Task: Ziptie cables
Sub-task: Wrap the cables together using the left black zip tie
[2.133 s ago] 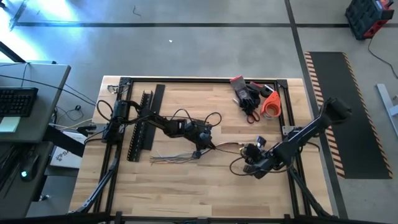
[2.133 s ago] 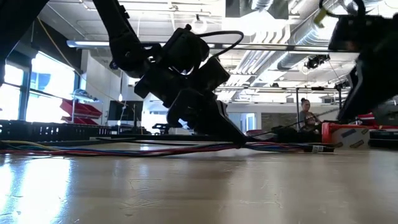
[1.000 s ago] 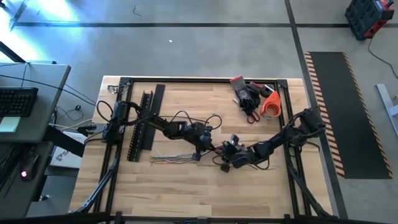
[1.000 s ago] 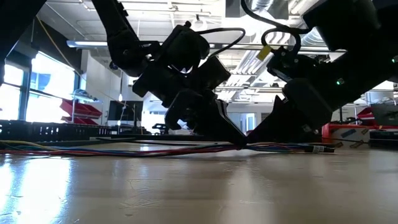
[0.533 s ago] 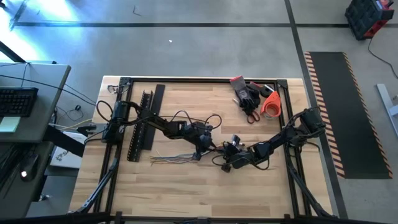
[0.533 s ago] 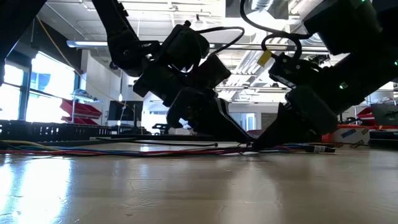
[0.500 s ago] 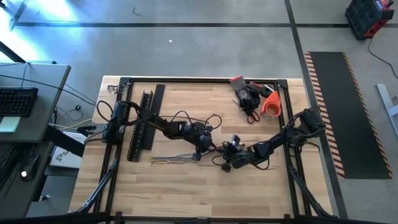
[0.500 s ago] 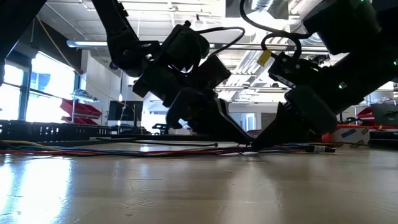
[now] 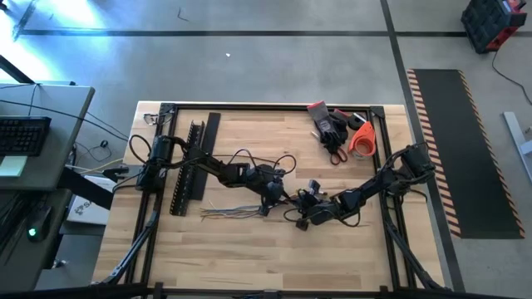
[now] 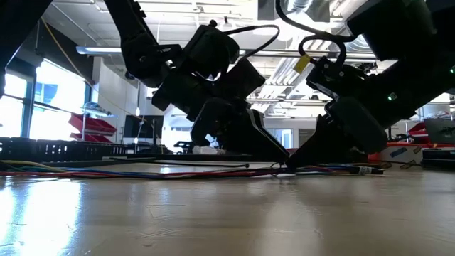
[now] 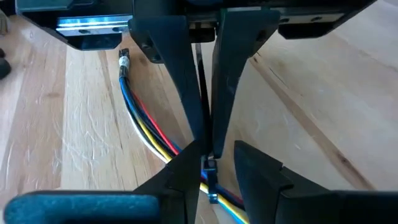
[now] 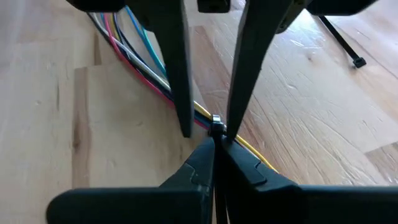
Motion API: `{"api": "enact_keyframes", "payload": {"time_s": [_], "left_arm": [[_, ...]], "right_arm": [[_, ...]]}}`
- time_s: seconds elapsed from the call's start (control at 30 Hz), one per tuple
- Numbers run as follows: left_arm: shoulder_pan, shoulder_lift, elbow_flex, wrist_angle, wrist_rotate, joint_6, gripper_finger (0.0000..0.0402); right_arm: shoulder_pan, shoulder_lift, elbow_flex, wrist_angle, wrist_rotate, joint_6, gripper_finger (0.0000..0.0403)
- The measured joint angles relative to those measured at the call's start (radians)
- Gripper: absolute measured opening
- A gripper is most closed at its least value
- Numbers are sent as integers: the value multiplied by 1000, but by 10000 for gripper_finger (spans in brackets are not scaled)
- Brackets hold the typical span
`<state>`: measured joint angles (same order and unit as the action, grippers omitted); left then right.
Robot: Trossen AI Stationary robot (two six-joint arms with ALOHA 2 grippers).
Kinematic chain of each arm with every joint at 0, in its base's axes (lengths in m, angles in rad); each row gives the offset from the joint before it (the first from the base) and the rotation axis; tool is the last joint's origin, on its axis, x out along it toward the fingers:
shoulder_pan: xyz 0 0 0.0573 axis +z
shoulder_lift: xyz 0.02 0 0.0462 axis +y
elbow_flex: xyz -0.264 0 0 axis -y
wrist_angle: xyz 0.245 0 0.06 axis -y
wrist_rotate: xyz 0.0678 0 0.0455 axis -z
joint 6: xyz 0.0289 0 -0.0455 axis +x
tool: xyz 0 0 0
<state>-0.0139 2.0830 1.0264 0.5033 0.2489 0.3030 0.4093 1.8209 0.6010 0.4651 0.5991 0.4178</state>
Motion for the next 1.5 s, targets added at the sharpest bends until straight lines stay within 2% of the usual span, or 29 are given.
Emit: {"api": "enact_keyframes", "payload": {"time_s": [0.57, 0.93, 1.13, 1.5], "left_arm": [[1, 3, 0, -13, -26, 23, 63], [1, 3, 2, -48, -30, 55, 8], [0, 3, 1, -50, -45, 58, 5], [1, 1, 5, -105, -98, 76, 3]], "right_arm": [[12, 0, 0, 15, 3, -15, 0], [12, 0, 0, 14, 2, -19, 0], [13, 0, 0, 12, 3, -17, 0], [96, 0, 3, -110, 91, 152, 1]]}}
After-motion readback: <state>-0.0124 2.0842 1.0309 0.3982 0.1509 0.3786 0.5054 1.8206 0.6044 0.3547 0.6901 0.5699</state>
